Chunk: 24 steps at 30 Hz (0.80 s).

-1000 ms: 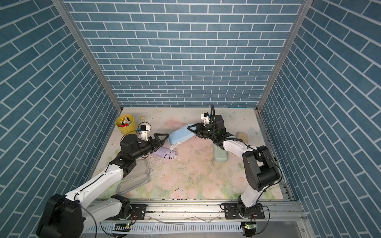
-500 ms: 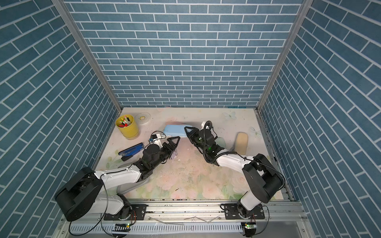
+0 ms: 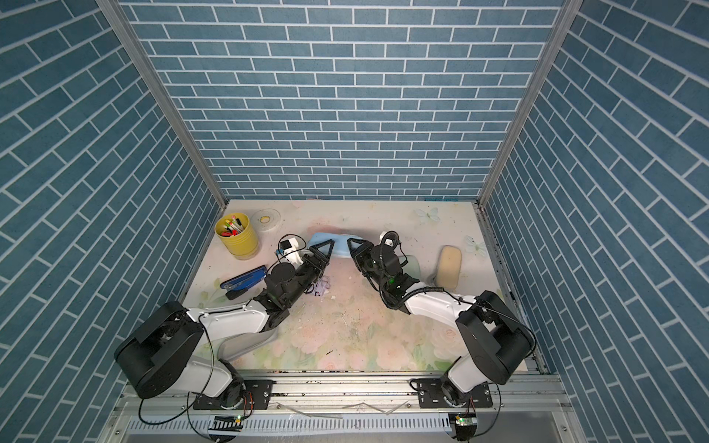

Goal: Put umbrellas into zippered umbrella sleeves
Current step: Adjust the umbrella sleeve.

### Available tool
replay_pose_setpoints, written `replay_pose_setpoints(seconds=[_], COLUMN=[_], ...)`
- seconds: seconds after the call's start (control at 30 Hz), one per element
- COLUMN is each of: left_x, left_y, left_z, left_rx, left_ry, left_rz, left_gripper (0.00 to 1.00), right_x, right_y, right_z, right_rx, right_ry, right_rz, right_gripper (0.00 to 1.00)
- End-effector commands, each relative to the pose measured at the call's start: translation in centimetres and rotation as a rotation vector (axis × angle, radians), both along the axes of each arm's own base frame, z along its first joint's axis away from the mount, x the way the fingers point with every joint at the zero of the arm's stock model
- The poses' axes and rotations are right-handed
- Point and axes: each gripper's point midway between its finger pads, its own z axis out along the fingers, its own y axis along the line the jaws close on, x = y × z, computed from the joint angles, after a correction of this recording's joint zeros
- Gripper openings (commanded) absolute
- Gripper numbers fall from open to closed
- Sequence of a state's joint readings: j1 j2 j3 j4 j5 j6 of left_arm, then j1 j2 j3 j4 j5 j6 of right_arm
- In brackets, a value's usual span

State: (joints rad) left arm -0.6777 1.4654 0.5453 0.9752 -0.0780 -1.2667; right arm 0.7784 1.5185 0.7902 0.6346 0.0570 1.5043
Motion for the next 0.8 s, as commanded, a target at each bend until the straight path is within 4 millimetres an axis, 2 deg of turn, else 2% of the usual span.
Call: replay_pose_setpoints(seconds=[0.0, 0.07, 0.2, 0.23, 0.33, 0.4, 0.5, 0.6, 0.7, 0.77], left_x=[1.5, 2.5, 3.8, 4.0, 4.3, 4.5, 4.7, 4.4, 4.0, 3.8], left_y=[0.2, 0.6, 1.7, 1.8, 2.4, 3.4, 4.9, 5.0, 4.9, 4.6], left_z=[1.0, 0.8, 0.5, 0.8, 1.2, 1.4, 1.8, 2.5, 3.5, 3.9], left_rx=[-0.021, -0.053, -0.111, -0.112, -0.097, -0.080, -0.029, 0.034, 0.055, 0.057], left_ry=[-0.044, -0.041, -0.037, -0.040, -0.042, -0.045, -0.043, -0.046, -0.067, -0.072], left_rz=[0.028, 0.049, 0.112, 0.117, 0.135, 0.152, 0.167, 0.147, 0.125, 0.106], left_gripper=[0.83, 0.76, 0.58, 0.53, 0.41, 0.39, 0.39, 0.39, 0.39, 0.39], right_x=[-0.9, -1.4, -2.0, -2.1, -2.1, -1.9, -2.1, -3.3, -4.3, -4.9], right_y=[2.3, 2.9, 2.8, 2.8, 2.0, 0.7, -2.1, -3.8, -3.8, -2.9], right_z=[3.9, 3.5, 2.6, 2.3, 1.5, 0.5, -2.0, -3.4, -3.6, -3.5], right_rx=[0.140, 0.133, 0.122, 0.118, 0.103, 0.042, -0.220, -0.601, -0.880, -0.951], right_ry=[-0.030, -0.015, 0.004, 0.009, 0.013, 0.014, -0.033, -0.171, -0.339, -0.427], right_rz=[0.082, 0.113, 0.135, 0.139, 0.140, 0.171, 0.234, 0.325, 0.413, 0.471], right_gripper=[0.10, 0.12, 0.24, 0.28, 0.49, 0.56, 0.56, 0.49, 0.44, 0.43])
